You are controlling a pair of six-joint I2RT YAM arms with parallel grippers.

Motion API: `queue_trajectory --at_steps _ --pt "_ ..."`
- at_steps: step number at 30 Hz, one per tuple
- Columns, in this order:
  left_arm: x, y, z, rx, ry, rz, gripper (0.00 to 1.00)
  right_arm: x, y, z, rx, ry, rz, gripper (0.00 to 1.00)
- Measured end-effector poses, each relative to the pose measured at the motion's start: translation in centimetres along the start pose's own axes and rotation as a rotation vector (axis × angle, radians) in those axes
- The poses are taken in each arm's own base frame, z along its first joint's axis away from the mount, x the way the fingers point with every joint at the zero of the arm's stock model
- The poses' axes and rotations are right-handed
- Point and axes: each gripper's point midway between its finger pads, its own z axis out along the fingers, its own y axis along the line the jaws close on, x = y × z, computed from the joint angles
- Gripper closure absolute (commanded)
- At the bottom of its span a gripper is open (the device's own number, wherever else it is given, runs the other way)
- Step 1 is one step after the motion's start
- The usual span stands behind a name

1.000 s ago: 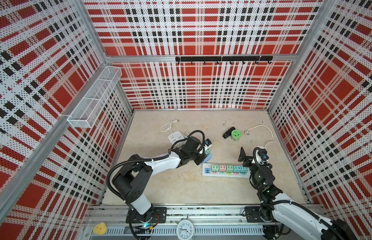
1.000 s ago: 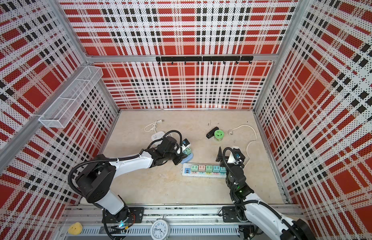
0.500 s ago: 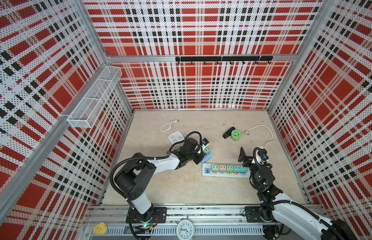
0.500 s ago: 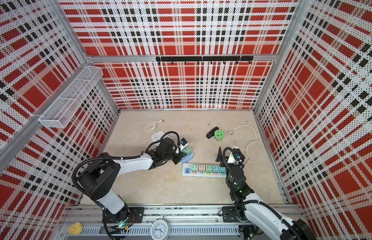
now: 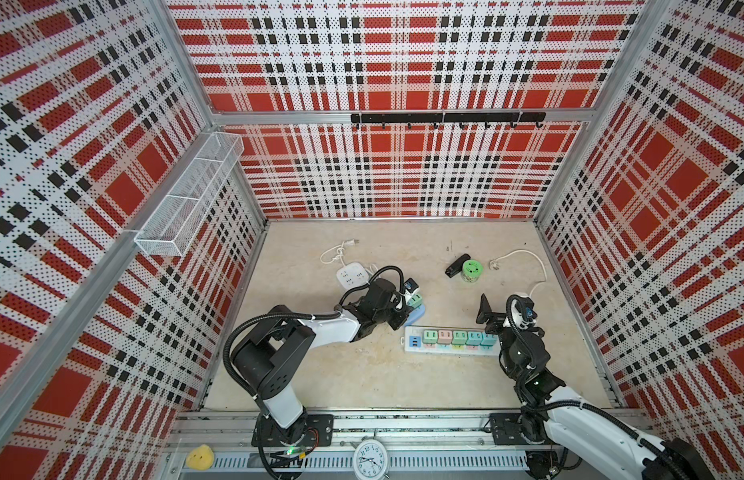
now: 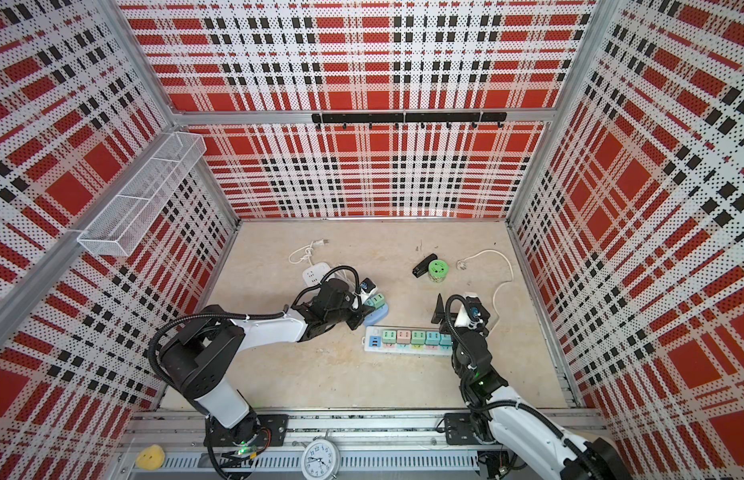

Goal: Insert the plug
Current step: 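Lower the teal adapter with the left gripper into the light-blue strip's socket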

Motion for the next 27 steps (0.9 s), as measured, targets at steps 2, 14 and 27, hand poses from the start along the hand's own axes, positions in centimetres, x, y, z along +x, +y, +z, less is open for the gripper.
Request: queue_trajectory --at_steps 2,14,27 --pt "-0.1 0.0 0.2 -0.002 -0.018 -0.010 1.00 0.0 0.0 0.0 0.000 0.001 0.000 0.00" --pt "0.6 0.3 1.1 -0.015 -0.041 -0.075 1.00 0.1 -0.1 0.0 0.004 0.006 -0.003 0.00" --pt "1.0 0.4 1.3 -0.012 0.003 -0.101 0.01 0.3 -0.1 0.1 0.001 0.012 -0.007 0.00"
